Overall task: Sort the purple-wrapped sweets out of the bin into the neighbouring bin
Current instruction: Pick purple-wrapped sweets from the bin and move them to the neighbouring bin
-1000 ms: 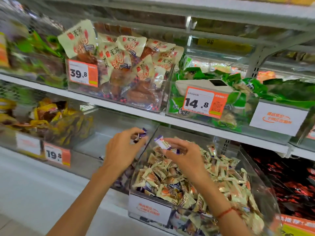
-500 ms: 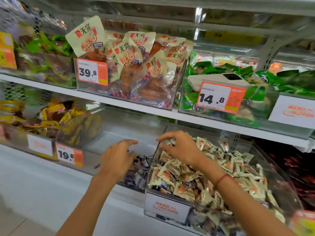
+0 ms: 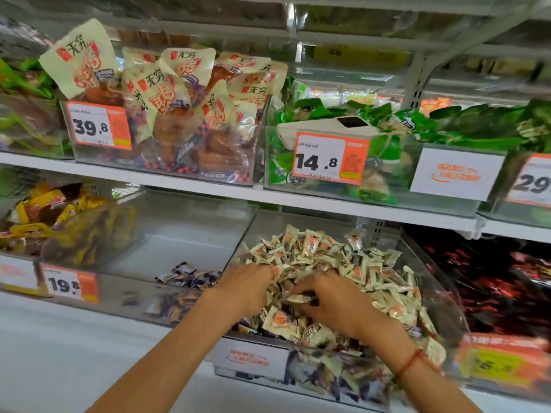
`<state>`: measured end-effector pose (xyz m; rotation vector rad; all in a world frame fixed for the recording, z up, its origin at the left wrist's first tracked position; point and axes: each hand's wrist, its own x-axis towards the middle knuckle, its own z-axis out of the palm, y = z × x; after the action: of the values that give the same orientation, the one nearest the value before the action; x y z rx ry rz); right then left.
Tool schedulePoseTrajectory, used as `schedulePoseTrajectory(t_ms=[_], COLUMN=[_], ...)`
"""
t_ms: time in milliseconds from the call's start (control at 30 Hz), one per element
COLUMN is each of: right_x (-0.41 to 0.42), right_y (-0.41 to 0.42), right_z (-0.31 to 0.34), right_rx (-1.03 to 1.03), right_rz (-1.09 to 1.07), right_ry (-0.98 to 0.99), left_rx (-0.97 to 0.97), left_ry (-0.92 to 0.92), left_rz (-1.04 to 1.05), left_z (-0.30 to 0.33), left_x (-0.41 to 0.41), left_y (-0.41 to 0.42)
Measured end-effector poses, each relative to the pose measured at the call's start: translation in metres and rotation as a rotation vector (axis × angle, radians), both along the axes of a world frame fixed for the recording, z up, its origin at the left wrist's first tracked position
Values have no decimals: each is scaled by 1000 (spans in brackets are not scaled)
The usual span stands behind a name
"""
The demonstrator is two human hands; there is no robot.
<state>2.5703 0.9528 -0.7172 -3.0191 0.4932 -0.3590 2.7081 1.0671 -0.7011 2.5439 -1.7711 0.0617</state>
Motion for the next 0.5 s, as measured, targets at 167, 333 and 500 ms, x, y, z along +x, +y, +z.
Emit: schedulePoseTrajectory(t_ms=[167, 333, 500], right_x=[-6, -21, -28], right_y=[-17, -26, -39], right_z=[8, 20, 11], right_rx=[59, -31, -63], right_rz=[-91, -269, -370], right_ry=[-124, -366, -226], left_rx=[170, 58, -473], left_ry=[-44, 41, 155], left_rz=[10, -48, -19], left_z=[12, 14, -1], left_x=[10, 22, 17], left_y=[-19, -18, -24])
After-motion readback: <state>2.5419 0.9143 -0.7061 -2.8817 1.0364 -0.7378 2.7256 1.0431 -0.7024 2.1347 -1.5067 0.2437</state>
